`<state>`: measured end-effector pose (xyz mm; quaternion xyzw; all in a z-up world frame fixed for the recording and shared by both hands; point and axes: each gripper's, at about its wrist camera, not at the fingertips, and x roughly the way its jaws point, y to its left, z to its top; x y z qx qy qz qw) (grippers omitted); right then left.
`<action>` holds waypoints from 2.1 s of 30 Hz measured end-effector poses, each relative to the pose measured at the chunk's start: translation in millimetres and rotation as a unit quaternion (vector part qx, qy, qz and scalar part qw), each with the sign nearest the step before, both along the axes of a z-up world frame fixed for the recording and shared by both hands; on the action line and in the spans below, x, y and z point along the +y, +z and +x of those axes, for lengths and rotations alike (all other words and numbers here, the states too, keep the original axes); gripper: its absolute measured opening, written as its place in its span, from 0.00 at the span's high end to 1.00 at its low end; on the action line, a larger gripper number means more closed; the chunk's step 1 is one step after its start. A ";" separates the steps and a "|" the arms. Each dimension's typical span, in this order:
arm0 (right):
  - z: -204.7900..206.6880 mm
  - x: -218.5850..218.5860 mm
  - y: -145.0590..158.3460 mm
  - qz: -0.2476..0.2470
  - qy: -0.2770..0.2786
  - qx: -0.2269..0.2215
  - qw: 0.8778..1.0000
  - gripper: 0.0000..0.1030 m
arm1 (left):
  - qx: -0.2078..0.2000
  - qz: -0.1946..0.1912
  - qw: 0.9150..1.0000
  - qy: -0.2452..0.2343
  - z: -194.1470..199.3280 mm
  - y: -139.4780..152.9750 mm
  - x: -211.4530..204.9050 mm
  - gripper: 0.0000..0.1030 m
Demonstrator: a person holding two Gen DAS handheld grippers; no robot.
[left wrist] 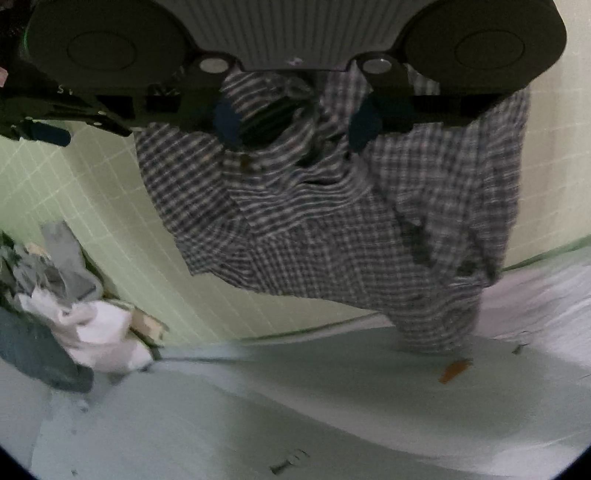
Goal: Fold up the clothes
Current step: 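Grasp the other sleeve cuff with the left gripper and lift it, then lay the sleeve across the shirt body and open the left gripper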
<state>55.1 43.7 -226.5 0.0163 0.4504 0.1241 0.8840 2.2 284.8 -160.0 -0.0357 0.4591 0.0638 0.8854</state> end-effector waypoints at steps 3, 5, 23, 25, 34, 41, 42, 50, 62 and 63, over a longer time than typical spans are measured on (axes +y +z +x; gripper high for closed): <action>0.8 1.3 -0.8 -0.004 0.000 0.004 1.000 0.01 | 0.016 0.017 1.000 -0.007 7.9 -11.2 -6.7 0.80; -1.2 2.1 -0.3 -0.008 0.000 0.006 1.000 0.01 | 0.023 0.021 1.000 -0.001 8.8 -17.5 -7.1 0.92; -77.8 52.5 31.6 -0.034 0.042 -0.012 0.998 0.01 | -0.154 0.019 0.984 0.093 -90.6 73.4 61.3 0.97; -90.0 60.9 35.1 -0.039 0.041 -0.013 0.998 0.01 | -0.161 0.014 0.981 0.107 -102.3 78.1 80.7 0.97; -136.0 102.8 48.1 -0.051 0.003 -0.016 0.999 0.01 | -0.185 -0.010 0.970 0.159 -148.6 93.6 173.1 0.97; -166.8 141.5 47.2 -0.053 -0.036 -0.013 0.998 0.01 | -0.196 -0.027 0.967 0.158 -169.2 94.0 232.7 0.97; -171.2 146.2 47.2 -0.055 -0.041 -0.013 0.998 0.01 | -0.196 -0.031 0.967 0.158 -171.7 93.4 240.6 0.97; -197.6 174.7 46.7 -0.079 -0.056 -0.011 0.995 0.01 | -0.178 -0.055 0.966 0.182 -185.4 78.4 294.1 0.97; -204.8 161.9 48.6 -0.087 -0.040 -0.019 0.995 0.01 | -0.126 -0.062 0.961 0.240 -230.3 63.3 282.0 0.42; -205.3 157.8 47.8 -0.088 -0.038 -0.019 0.995 0.01 | -0.126 -0.057 0.961 0.238 -233.9 63.7 276.1 0.39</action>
